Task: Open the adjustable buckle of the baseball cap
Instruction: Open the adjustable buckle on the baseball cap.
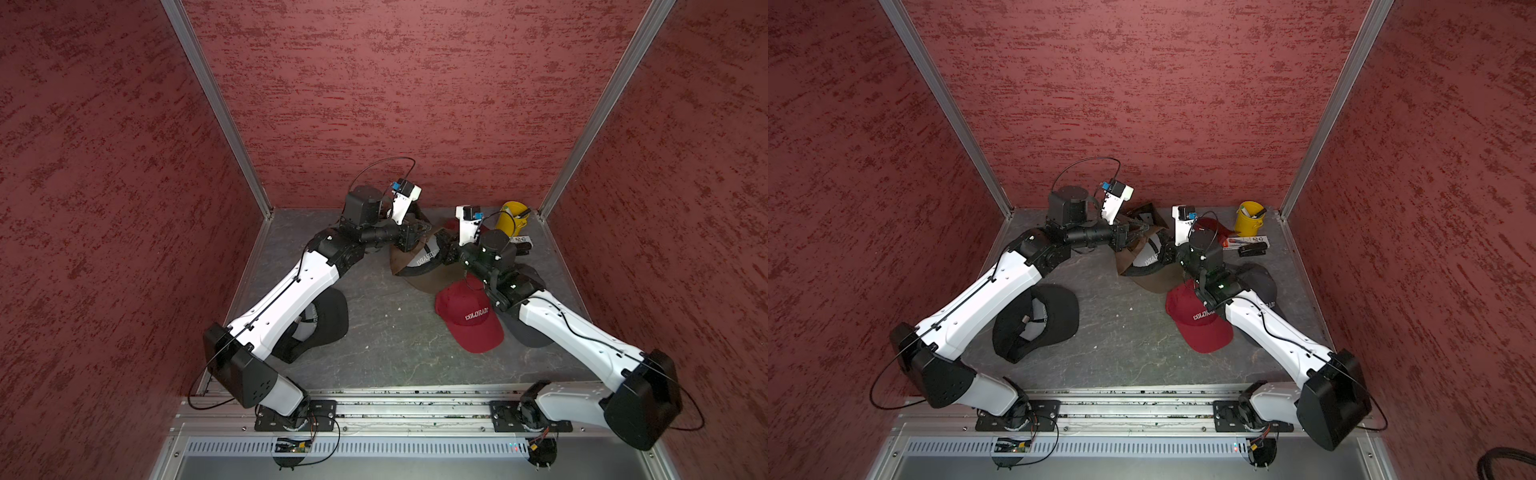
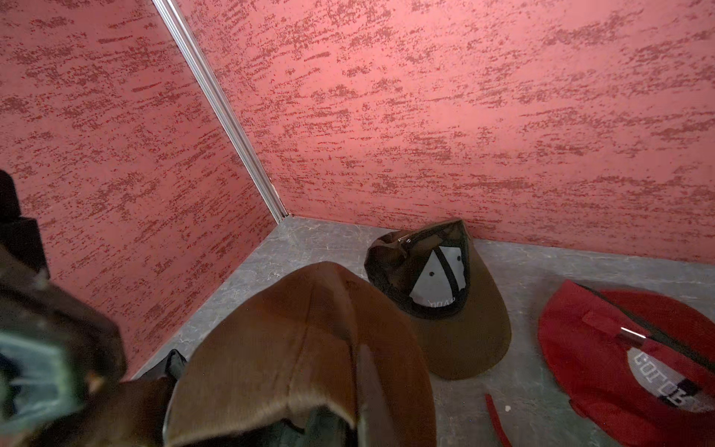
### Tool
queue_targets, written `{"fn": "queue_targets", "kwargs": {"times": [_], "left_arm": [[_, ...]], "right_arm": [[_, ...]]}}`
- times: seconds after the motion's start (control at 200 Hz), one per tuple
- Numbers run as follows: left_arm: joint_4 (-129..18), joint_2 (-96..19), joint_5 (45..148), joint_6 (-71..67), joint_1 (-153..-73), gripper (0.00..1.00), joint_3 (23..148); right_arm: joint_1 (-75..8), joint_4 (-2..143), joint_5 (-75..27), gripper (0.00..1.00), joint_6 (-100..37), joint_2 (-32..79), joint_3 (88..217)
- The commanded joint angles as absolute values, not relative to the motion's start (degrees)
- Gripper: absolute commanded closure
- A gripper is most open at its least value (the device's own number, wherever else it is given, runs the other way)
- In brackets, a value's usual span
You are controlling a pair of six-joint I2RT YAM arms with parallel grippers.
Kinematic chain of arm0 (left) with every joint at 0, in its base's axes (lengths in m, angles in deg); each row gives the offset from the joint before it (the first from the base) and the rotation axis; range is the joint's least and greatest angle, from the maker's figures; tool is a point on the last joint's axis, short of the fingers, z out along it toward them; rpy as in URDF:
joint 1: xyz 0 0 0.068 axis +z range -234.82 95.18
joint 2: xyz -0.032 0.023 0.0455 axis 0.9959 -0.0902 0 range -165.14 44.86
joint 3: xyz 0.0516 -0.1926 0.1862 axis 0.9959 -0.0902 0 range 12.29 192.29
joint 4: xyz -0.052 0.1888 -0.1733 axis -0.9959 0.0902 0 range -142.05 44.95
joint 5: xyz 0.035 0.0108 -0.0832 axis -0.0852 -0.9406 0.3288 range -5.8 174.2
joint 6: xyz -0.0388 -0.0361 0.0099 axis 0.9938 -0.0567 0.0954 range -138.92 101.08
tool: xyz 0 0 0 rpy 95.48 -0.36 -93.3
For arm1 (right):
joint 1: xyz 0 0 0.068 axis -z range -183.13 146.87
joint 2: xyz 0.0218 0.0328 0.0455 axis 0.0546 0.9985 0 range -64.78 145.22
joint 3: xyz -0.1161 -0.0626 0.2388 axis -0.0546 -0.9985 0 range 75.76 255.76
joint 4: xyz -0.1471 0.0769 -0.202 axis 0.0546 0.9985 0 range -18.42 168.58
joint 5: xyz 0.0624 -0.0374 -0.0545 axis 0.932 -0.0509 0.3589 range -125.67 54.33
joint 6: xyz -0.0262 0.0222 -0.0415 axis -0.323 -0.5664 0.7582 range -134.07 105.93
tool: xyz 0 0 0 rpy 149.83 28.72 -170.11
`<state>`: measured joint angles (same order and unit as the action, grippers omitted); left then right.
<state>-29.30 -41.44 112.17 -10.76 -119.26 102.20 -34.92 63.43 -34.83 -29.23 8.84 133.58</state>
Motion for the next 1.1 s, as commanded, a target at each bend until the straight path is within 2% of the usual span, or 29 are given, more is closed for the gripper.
{"fn": "queue_targets", "kwargs": {"times": [0.0, 0.351, 0.421, 0.486, 0.566, 0.636, 0.701, 0.942, 1.092], "left_arm": [[-30.70, -38.35, 112.78, -10.41, -119.19, 1.00, 101.12], [-31.40, -36.09, 112.06, -9.89, -119.19, 1.00, 98.43], [-31.91, -36.71, 112.06, -9.68, -119.19, 0.88, 98.73], [-31.68, -38.05, 112.41, -9.69, -119.19, 0.70, 100.12], [-30.95, -39.07, 112.33, -9.65, -118.99, 0.63, 101.78], [-32.17, -38.38, 112.59, -8.69, -118.06, 0.50, 101.23], [-34.68, -36.76, 113.46, -7.14, -116.37, 0.44, 99.54], [-33.71, -31.99, 113.82, -6.44, -110.06, 0.43, 94.86], [-34.19, -28.79, 115.66, -7.53, -108.93, 0.45, 88.93]], "right_arm": [[-34.59, 62.86, -35.95, 1.00, -30.62, 9.17, 135.52], [-34.41, 62.39, -35.20, 1.00, -32.35, 8.95, 135.27], [-34.42, 61.83, -34.31, 1.00, -32.52, 9.00, 135.26], [-34.35, 61.64, -33.75, 1.00, -32.61, 9.18, 135.35], [-34.34, 61.73, -33.51, 1.00, -32.66, 9.39, 135.61], [-34.33, 61.73, -33.48, 1.00, -32.78, 9.31, 135.57], [-34.27, 61.84, -33.48, 1.00, -32.88, 9.21, 135.44], [-34.24, 62.52, -33.65, 1.00, -32.29, 9.04, 135.59], [-34.15, 63.13, -33.17, 1.00, -31.82, 9.20, 136.49]]}}
